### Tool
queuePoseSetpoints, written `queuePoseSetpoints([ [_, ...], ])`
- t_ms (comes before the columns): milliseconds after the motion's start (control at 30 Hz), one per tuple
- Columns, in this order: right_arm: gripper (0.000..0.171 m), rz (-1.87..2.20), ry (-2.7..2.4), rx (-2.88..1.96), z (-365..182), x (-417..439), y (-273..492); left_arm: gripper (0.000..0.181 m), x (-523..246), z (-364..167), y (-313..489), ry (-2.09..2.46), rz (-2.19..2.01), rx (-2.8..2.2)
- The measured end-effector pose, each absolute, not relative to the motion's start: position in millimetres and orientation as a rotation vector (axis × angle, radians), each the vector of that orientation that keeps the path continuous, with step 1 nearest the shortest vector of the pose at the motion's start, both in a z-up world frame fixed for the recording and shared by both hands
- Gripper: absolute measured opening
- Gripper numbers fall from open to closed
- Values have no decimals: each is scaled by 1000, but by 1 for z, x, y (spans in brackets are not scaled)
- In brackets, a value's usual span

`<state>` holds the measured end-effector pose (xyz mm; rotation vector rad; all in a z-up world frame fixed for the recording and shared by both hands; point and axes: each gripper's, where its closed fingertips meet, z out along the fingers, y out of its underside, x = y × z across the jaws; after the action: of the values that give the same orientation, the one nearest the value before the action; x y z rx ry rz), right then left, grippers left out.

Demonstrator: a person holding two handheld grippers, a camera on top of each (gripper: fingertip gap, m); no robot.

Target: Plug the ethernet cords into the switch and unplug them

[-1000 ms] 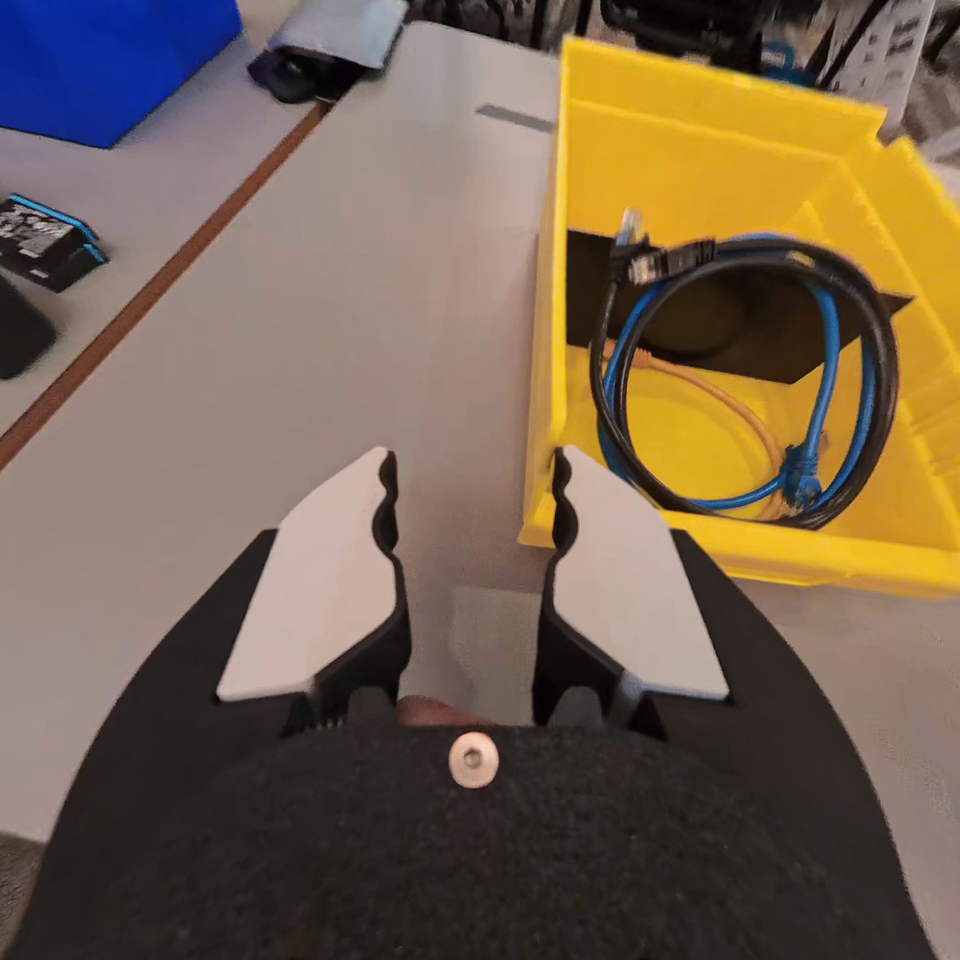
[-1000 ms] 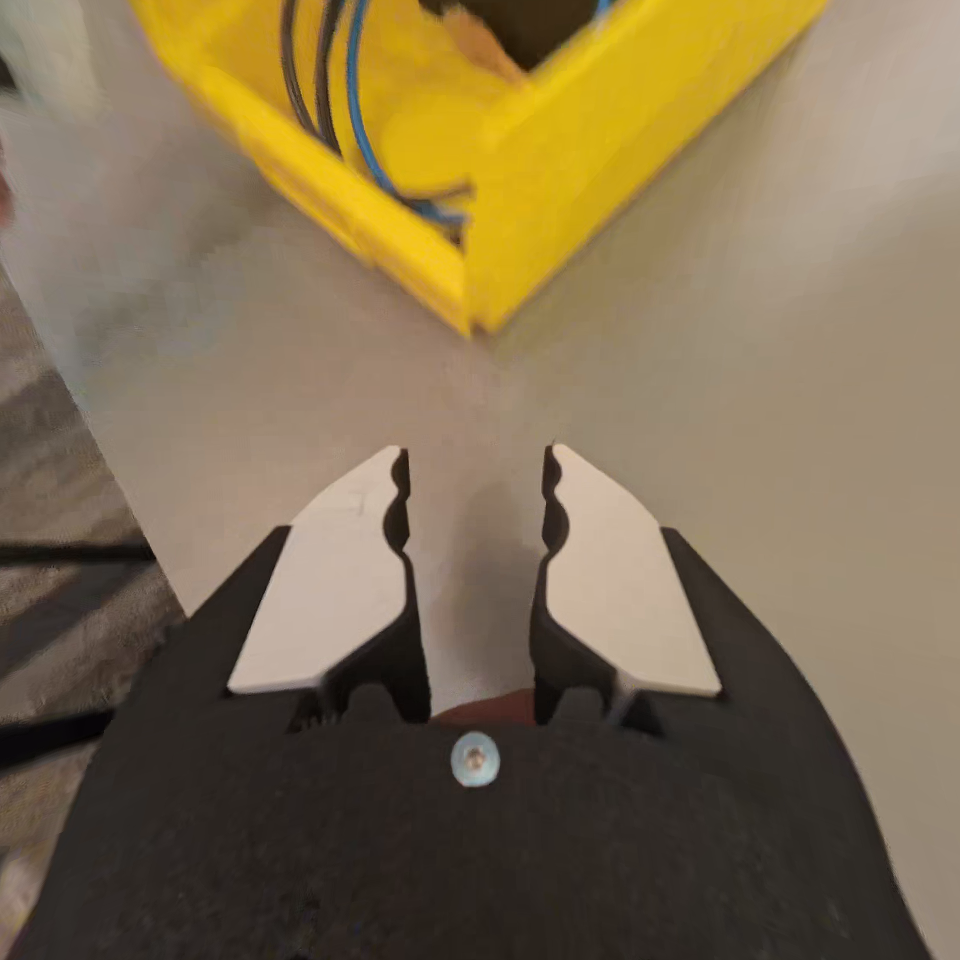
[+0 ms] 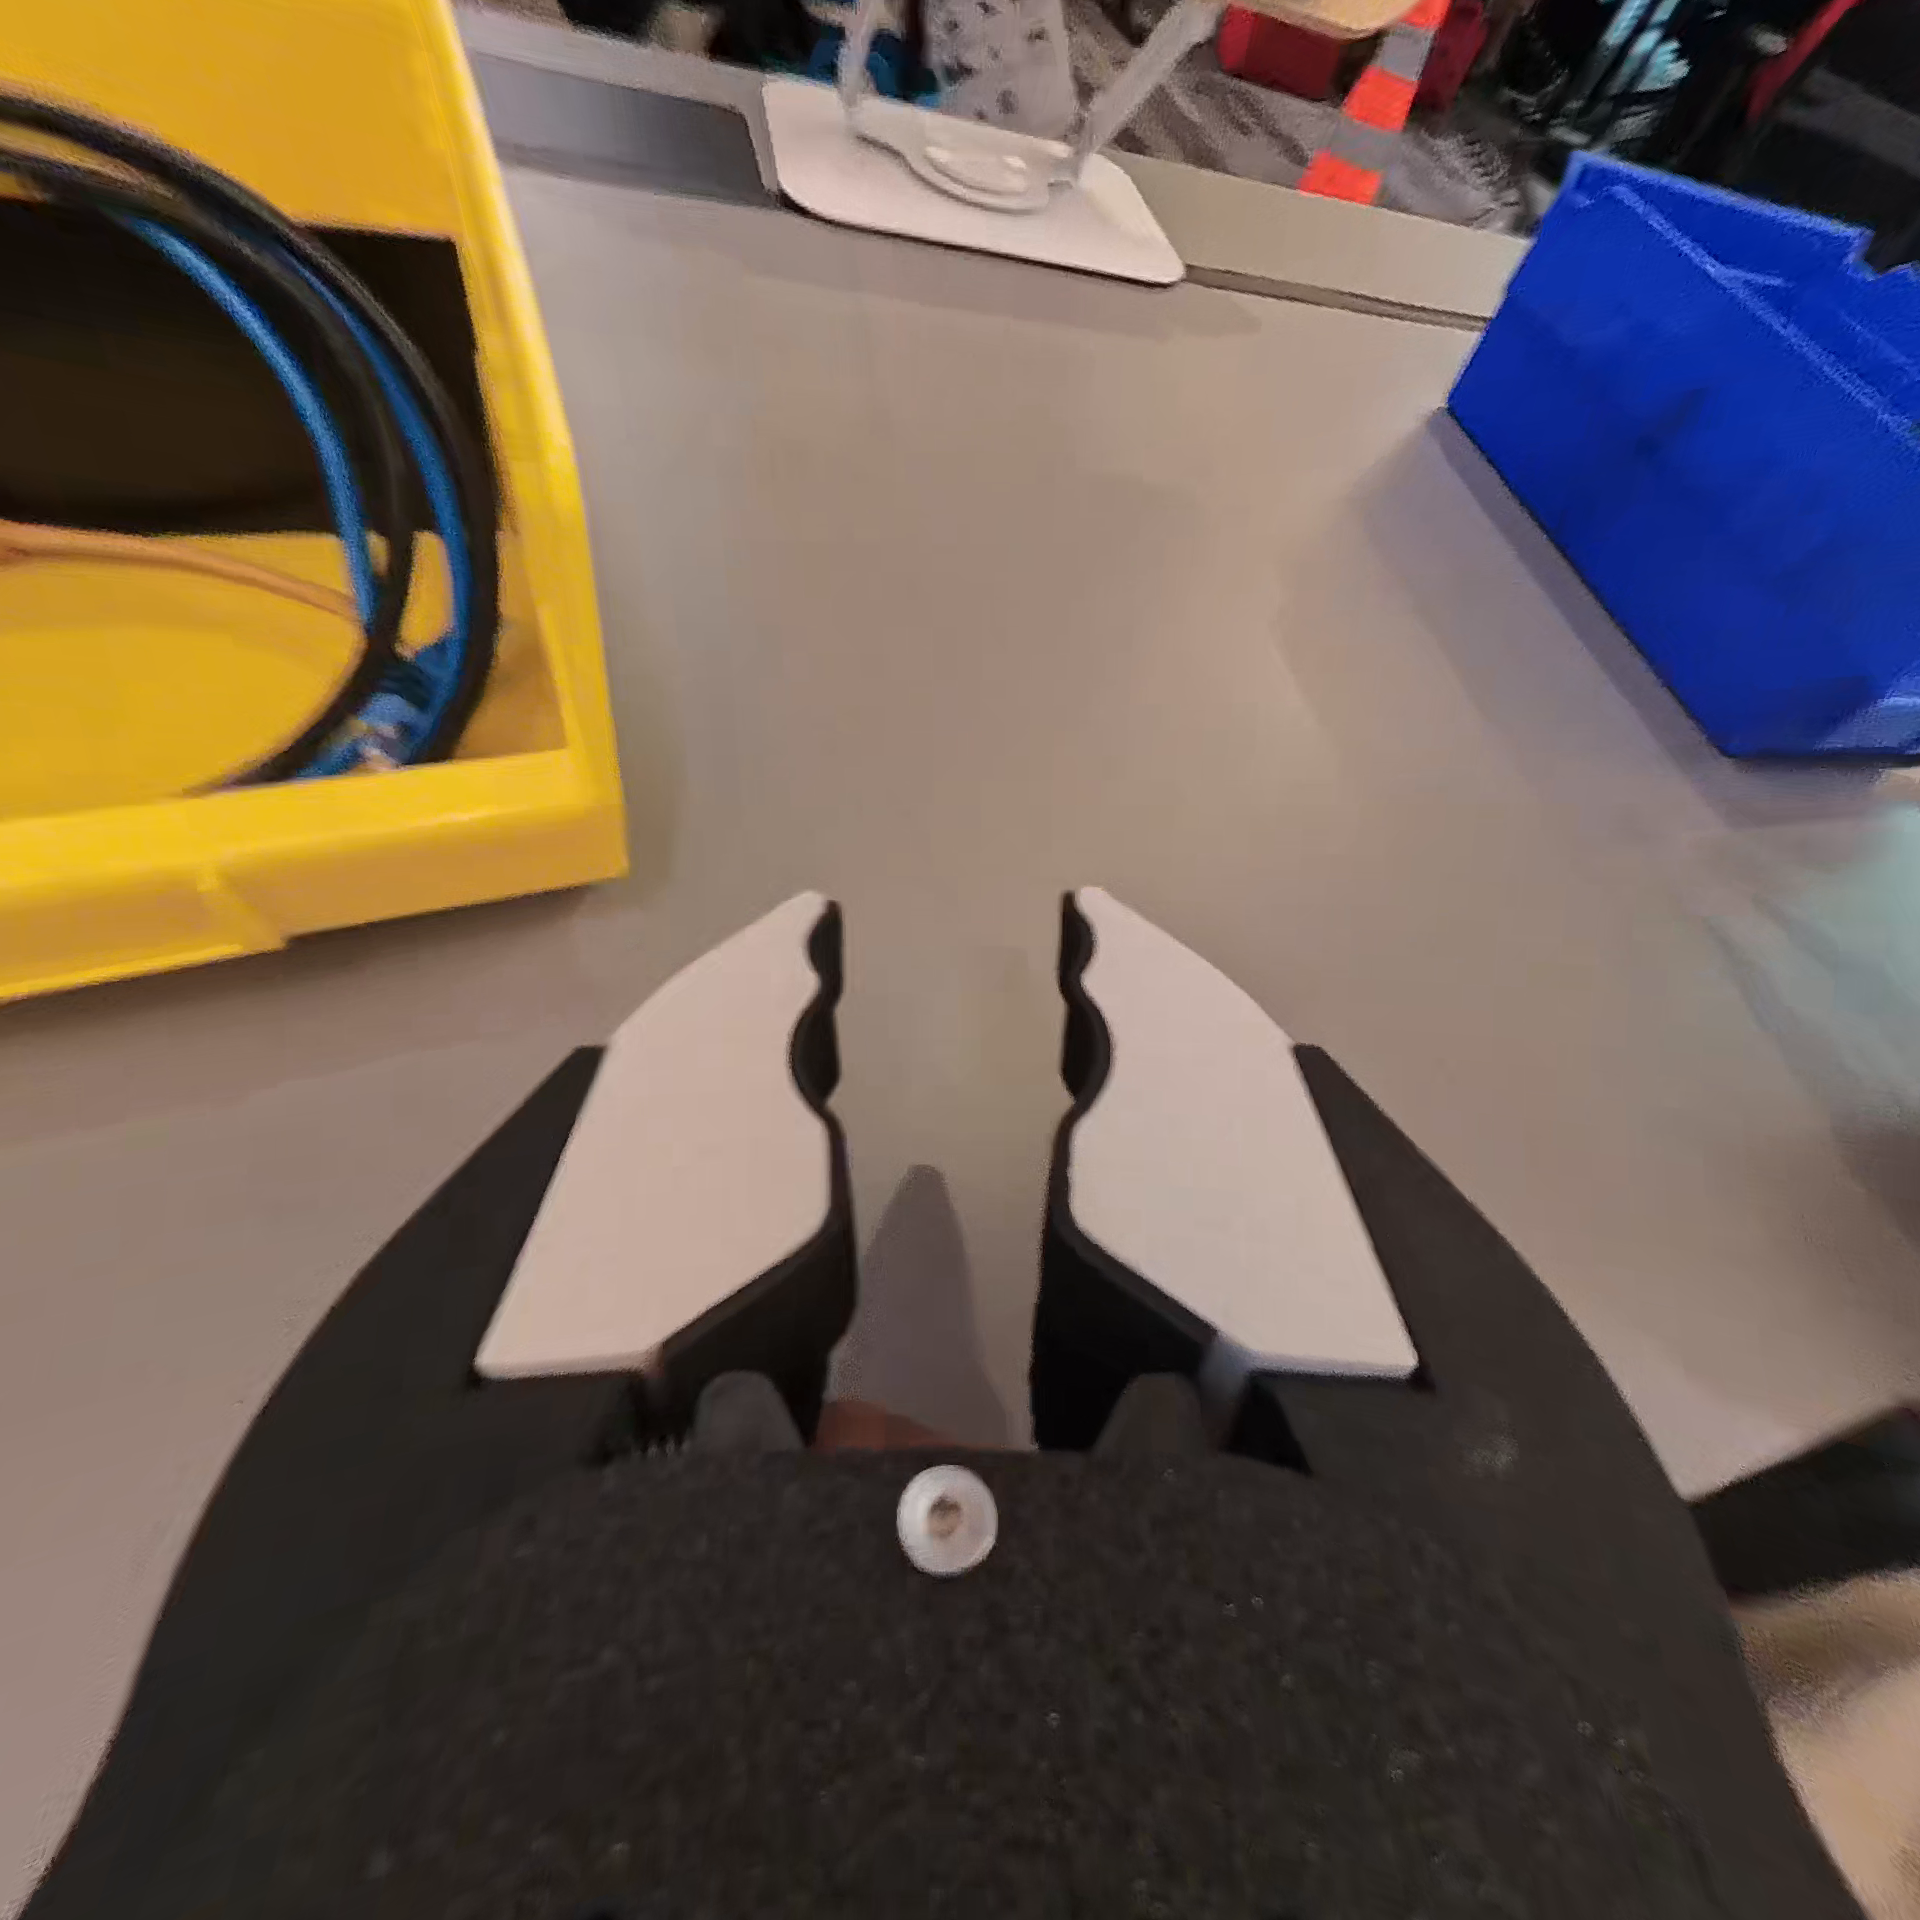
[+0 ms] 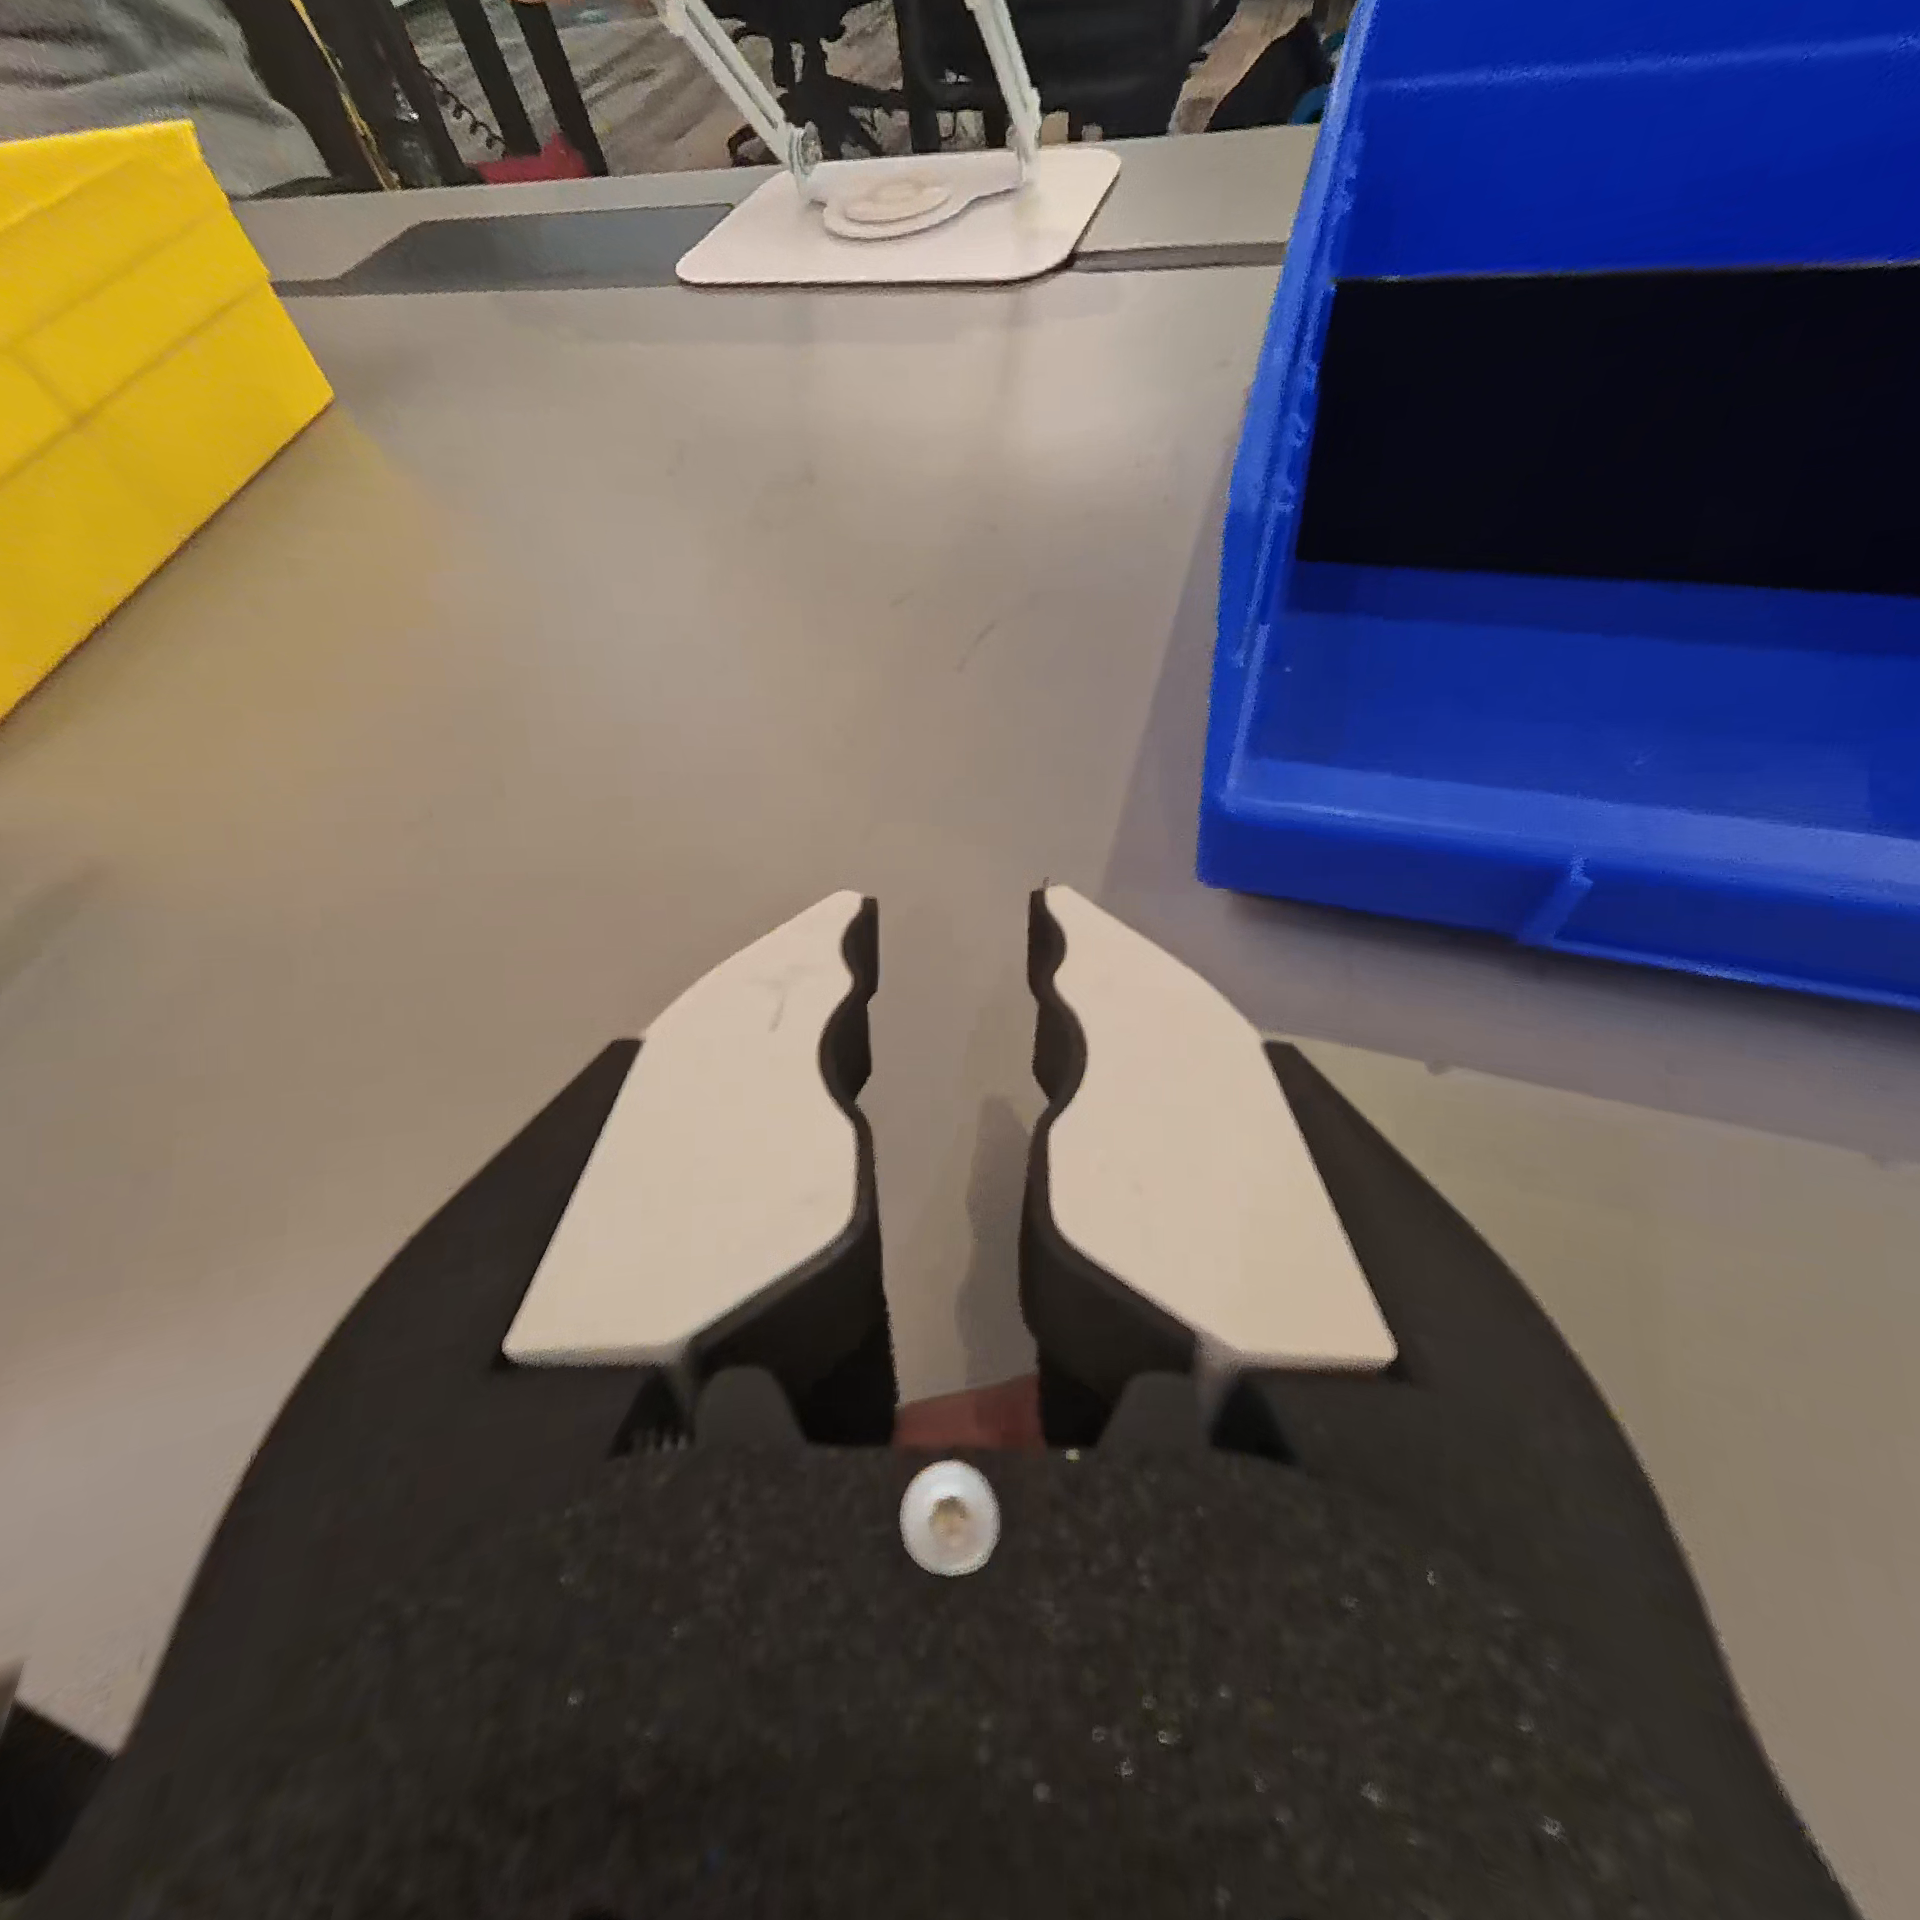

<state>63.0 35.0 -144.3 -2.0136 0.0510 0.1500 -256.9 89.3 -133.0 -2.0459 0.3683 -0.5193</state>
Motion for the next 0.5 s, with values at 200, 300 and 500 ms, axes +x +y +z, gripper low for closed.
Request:
queuePoseSetpoints([
  [200,0,1,83,-1953,-135,84,53,19,-263,-138,85,266,-724,-2101],
  [300,0,13,104,-1928,-132,86,56,4,-275,-139,87,316,-571,-2073],
  [500,3,229,48,-2064,-151,65,48,0,-253,-144,67,446,-702,-2110],
])
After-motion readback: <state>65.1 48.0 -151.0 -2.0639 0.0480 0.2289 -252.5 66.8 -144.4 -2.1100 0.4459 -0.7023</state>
